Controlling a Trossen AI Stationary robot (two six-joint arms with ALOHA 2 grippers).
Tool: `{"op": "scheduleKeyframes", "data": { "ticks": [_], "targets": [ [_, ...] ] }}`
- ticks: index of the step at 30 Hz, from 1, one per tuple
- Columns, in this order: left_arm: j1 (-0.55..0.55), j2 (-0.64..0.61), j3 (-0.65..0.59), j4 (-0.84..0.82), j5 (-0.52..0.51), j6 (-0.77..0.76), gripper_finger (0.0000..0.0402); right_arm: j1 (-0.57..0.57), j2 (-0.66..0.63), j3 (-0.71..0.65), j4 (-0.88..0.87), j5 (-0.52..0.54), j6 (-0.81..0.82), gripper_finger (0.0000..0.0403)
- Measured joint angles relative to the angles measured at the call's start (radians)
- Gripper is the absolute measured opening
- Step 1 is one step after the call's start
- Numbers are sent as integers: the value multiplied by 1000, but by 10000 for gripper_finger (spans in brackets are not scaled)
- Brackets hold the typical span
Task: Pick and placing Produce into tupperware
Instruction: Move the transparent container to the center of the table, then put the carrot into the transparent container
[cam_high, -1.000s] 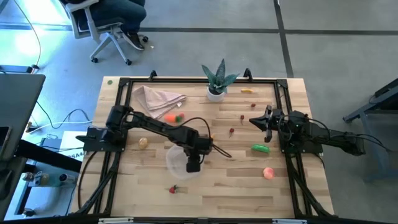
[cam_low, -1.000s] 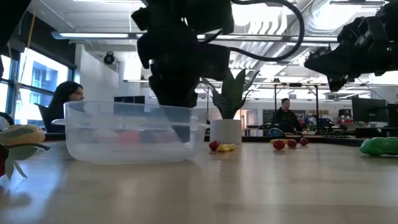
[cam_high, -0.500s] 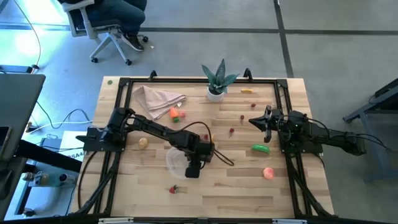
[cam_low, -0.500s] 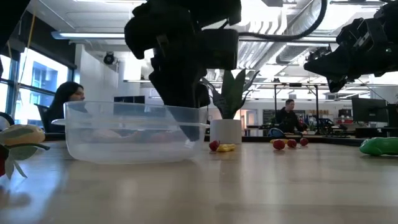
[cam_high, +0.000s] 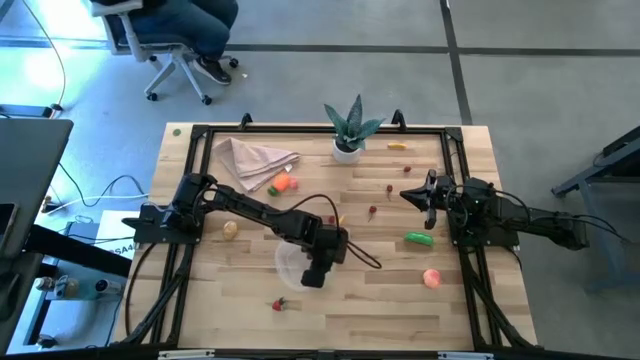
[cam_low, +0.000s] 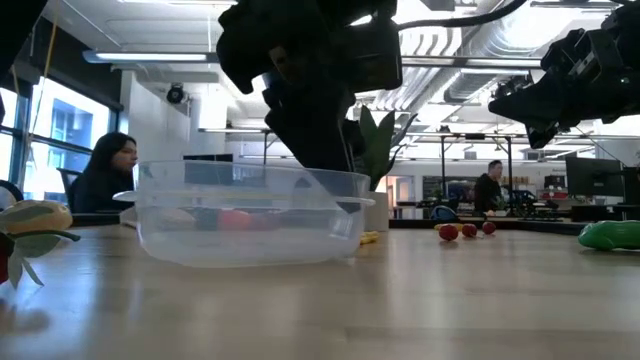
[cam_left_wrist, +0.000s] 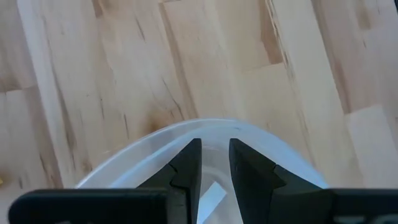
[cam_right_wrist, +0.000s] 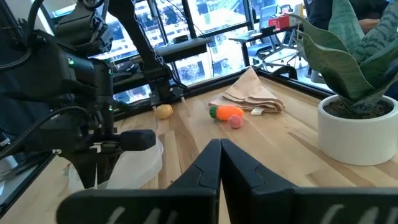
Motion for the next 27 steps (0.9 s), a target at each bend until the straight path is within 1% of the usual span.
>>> {"op": "scheduleKeyframes", "data": {
  "ticks": [5, 8, 12, 16, 20, 27],
  "targets": [
    [2, 0, 0, 15, -15, 0, 72, 0, 0, 0, 0, 0, 0, 0],
    [2, 0, 15, 4, -65, 1, 72, 0, 0, 0, 0, 0, 0, 0],
    [2, -1, 86, -66, -141, 0, 72, 0, 0, 0, 0, 0, 0, 0],
    [2, -1, 188, -202, -219, -35, 72, 0, 0, 0, 0, 0, 0, 0],
    [2, -1, 303, -362, -327, -79, 72, 0, 0, 0, 0, 0, 0, 0],
    [18, -1, 508, -697, -460, -167, 72, 0, 0, 0, 0, 0, 3, 0]
  ]
}}
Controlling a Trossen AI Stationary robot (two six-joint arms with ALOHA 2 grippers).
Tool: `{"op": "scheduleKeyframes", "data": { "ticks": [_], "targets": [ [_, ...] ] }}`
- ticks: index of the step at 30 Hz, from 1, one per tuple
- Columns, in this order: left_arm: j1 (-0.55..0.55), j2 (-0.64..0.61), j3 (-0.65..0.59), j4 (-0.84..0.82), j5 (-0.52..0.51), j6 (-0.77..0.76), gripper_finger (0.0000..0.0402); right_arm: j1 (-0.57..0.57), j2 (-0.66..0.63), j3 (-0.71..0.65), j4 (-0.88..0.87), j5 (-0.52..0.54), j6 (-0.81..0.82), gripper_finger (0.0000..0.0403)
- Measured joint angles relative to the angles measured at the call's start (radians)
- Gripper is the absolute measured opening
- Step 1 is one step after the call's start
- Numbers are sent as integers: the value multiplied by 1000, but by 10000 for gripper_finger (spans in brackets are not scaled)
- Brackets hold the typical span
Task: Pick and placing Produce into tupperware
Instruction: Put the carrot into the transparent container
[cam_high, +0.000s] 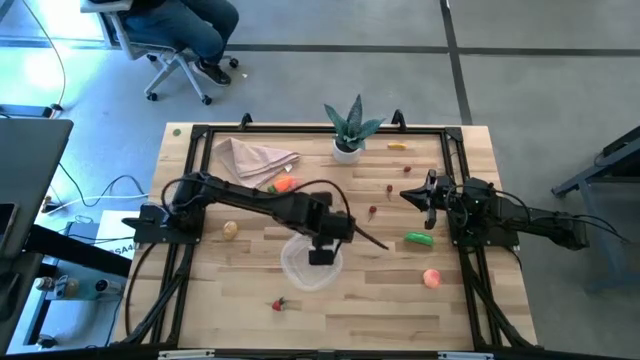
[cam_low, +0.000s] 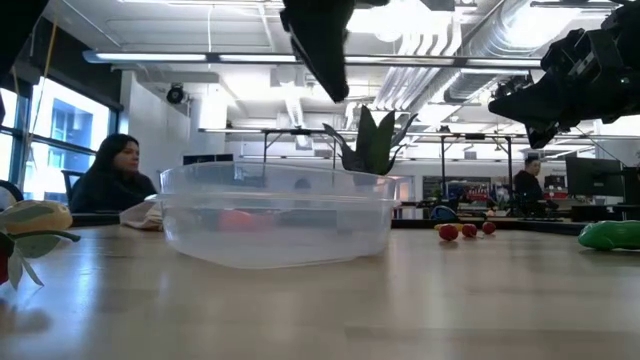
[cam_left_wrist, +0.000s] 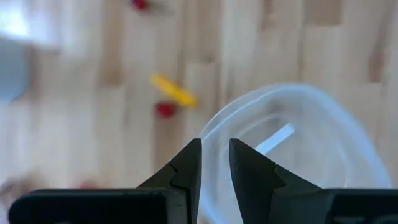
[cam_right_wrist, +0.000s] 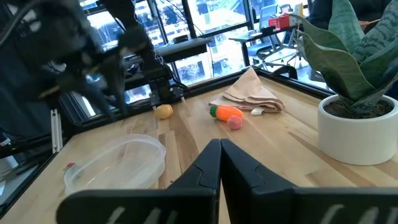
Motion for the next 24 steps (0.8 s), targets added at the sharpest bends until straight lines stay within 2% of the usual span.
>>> {"op": "scheduleKeyframes", "data": {
  "ticks": [6, 13, 16, 19, 24],
  "targets": [
    [59, -60, 57, -175, -61, -48, 72, 0, 0, 0, 0, 0, -2, 0],
    [175, -194, -18, -174, -62, -53, 72, 0, -1, 0, 13, -1, -45, 0],
    [231, -269, -112, -134, -60, -52, 72, 0, -2, 6, 44, -9, -72, 0],
    [285, -369, -260, -26, -15, -40, 72, 0, -1, 56, 49, -52, -123, 0],
    [364, -545, -541, 184, 42, 16, 72, 0, 14, 268, -83, -161, -227, 0]
  ]
}}
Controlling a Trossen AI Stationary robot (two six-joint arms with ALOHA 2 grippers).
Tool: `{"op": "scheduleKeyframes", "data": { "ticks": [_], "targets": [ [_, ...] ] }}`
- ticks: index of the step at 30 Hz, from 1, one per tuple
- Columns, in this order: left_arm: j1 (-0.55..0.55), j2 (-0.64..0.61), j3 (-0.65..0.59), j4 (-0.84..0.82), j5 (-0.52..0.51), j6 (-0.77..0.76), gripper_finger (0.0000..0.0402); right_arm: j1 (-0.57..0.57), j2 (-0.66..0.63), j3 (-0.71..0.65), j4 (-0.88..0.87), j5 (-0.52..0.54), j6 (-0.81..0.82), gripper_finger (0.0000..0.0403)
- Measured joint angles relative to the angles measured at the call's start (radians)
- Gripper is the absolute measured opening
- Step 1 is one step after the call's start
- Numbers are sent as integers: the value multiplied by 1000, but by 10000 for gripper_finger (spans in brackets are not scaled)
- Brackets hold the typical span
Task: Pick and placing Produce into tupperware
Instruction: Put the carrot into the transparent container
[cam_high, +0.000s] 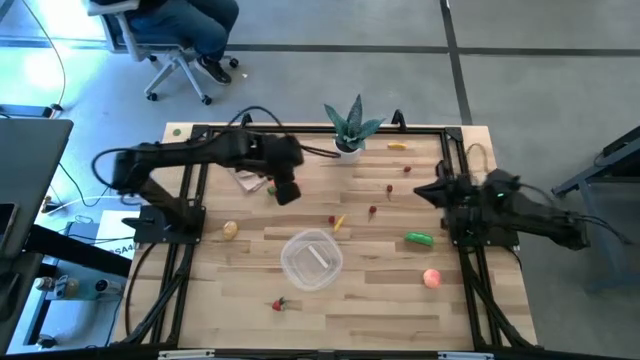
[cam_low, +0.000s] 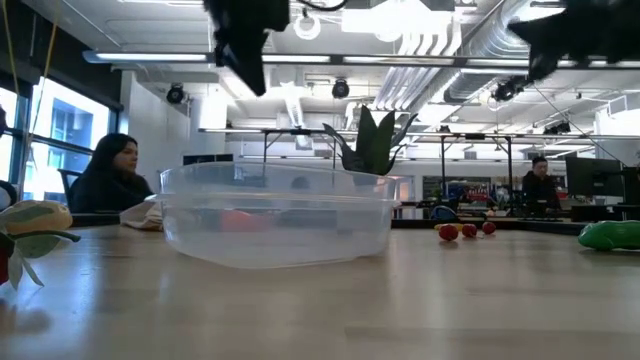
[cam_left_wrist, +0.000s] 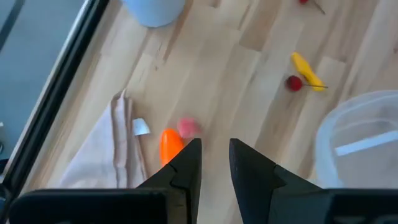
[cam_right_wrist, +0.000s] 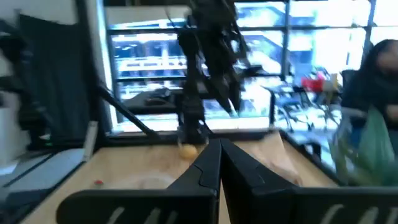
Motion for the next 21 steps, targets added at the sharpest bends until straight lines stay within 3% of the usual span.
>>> {"op": "scheduleKeyframes", "data": {
  "ticks": [5, 10, 15, 21],
  "targets": [
    [42, -113, -160, 80, 45, 26, 72, 0, 86, 301, -309, -69, -79, 0],
    [46, -175, -236, 116, 110, 46, 72, 0, 232, 499, -580, -80, -98, 0],
    [46, -195, -247, 120, 115, 55, 72, 0, 373, 570, -746, -85, -98, 0],
    [64, -203, -247, 122, 123, 57, 72, 0, 487, 572, -775, -62, -145, 0]
  ]
}}
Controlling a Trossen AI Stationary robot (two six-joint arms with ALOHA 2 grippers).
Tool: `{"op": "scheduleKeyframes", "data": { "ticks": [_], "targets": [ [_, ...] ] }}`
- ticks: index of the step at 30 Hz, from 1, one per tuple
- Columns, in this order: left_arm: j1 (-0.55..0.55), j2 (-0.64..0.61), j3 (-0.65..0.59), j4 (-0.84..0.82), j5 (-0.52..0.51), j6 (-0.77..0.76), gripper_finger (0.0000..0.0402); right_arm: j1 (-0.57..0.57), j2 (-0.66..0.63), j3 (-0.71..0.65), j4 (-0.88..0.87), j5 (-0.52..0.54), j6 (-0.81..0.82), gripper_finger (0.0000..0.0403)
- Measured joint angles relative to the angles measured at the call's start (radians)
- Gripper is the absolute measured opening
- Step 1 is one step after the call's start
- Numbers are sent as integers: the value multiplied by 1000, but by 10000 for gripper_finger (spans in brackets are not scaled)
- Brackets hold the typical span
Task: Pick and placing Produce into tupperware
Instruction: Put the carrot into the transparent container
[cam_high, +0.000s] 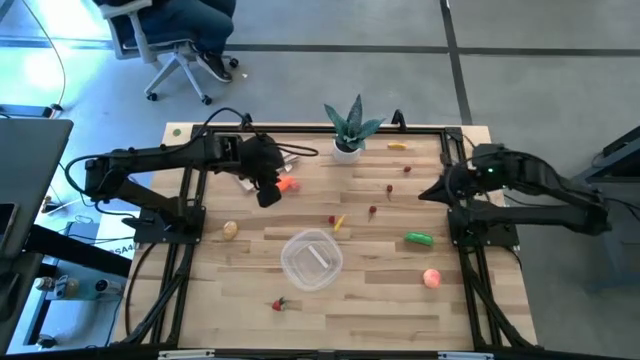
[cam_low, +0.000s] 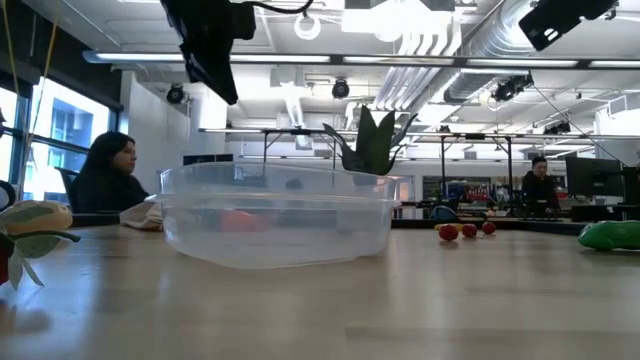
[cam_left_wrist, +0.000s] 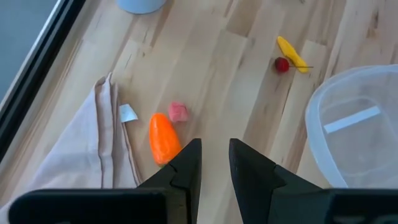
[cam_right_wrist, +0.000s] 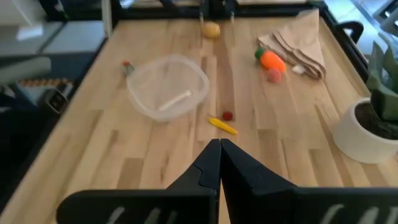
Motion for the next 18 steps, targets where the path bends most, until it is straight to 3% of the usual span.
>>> {"op": "scheduleKeyframes", "data": {
  "ticks": [10, 18],
  "targets": [
    [94, 0, -47, 16, -1, -2, 72, 0, 52, 1, 1, 85, -8, 0],
    [126, 11, -52, 36, -98, -19, 72, 0, 51, 1, 1, 182, -5, 0]
  ]
}}
